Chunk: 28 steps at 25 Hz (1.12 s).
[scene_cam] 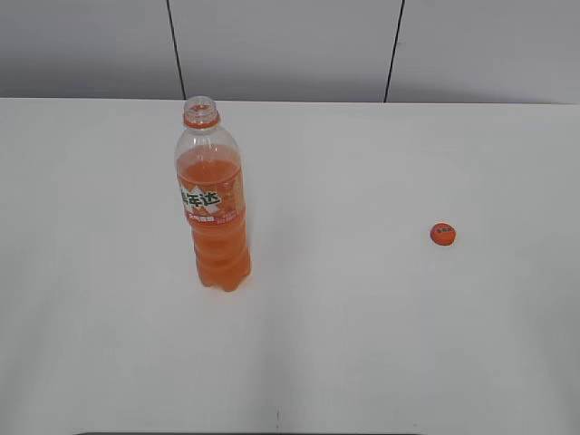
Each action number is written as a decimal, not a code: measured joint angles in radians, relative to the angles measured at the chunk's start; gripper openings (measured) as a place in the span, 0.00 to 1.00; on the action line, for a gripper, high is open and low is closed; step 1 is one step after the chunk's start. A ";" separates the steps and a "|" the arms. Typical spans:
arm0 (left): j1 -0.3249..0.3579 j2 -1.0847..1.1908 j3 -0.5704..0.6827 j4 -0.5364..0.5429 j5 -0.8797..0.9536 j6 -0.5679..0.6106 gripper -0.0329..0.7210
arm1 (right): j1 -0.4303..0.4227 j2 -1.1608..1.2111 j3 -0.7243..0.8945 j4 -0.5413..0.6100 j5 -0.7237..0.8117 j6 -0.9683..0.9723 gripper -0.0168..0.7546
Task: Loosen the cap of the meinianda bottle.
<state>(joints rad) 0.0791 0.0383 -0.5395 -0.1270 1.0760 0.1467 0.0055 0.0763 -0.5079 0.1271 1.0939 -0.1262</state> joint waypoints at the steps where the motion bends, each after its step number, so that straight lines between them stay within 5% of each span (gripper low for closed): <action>1: 0.000 -0.020 0.001 0.000 0.000 0.000 0.73 | 0.000 -0.018 0.000 0.000 0.000 0.000 0.78; 28: -0.020 -0.044 0.003 0.000 0.001 -0.001 0.71 | 0.000 -0.082 0.006 0.000 0.000 0.000 0.78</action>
<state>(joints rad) 0.0588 -0.0060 -0.5369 -0.1270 1.0772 0.1458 0.0055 -0.0053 -0.5015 0.1275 1.0939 -0.1262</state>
